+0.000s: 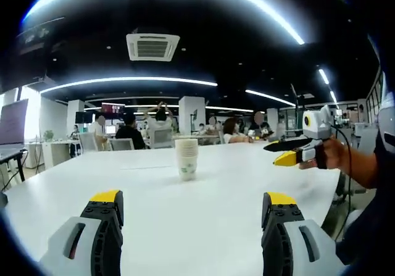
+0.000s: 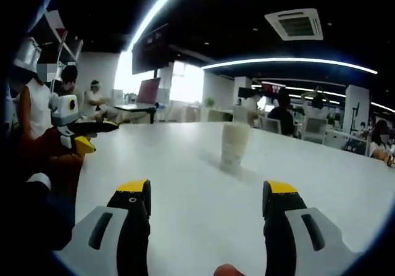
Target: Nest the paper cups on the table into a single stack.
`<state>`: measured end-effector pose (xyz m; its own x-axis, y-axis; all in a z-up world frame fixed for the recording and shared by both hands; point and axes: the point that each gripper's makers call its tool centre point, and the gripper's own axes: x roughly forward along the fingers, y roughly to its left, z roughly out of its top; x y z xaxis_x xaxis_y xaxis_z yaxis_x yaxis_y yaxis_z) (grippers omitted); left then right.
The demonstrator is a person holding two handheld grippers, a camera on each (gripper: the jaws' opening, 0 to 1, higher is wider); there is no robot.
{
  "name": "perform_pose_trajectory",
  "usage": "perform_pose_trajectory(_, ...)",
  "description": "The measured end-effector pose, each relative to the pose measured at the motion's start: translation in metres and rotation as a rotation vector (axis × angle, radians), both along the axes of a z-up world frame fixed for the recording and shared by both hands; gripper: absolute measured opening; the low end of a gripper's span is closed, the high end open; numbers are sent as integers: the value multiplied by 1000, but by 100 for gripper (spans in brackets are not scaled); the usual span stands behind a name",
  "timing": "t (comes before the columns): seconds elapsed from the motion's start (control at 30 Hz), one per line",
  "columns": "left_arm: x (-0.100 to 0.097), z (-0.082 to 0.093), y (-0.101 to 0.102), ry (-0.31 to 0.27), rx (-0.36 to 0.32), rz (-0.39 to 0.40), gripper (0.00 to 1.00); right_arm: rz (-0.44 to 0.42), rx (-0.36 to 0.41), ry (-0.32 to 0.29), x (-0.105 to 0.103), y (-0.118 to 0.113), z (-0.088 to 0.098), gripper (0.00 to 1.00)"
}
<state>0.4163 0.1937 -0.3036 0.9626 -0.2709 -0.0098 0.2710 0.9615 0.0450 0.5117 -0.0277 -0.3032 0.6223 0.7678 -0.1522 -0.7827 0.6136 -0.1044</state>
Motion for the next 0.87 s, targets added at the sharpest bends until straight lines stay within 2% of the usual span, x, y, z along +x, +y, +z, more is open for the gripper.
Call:
perform_pose_trajectory(0.2,-11,7,-1,-13,-6,-5,99,-21,-12,10,-9,-1,0,76)
perform_pose_trajectory(0.37,-20,5,-6,-11,-5,-24,99,-30,-28,7,-23,-2,-3,74)
perform_pose_trajectory(0.6,-35,7,-12,-11,-11,-52,99,-65,7,14,-37,-11,-1,71)
perform_pose_trajectory(0.7,-41,9,-14,-14,-8,-66,99,-72,29,22,-41,-8,0,70)
perform_pose_trajectory(0.87,-46,11,-13,-19,-12,-77,99,-76,24,28,-46,-1,-2,70)
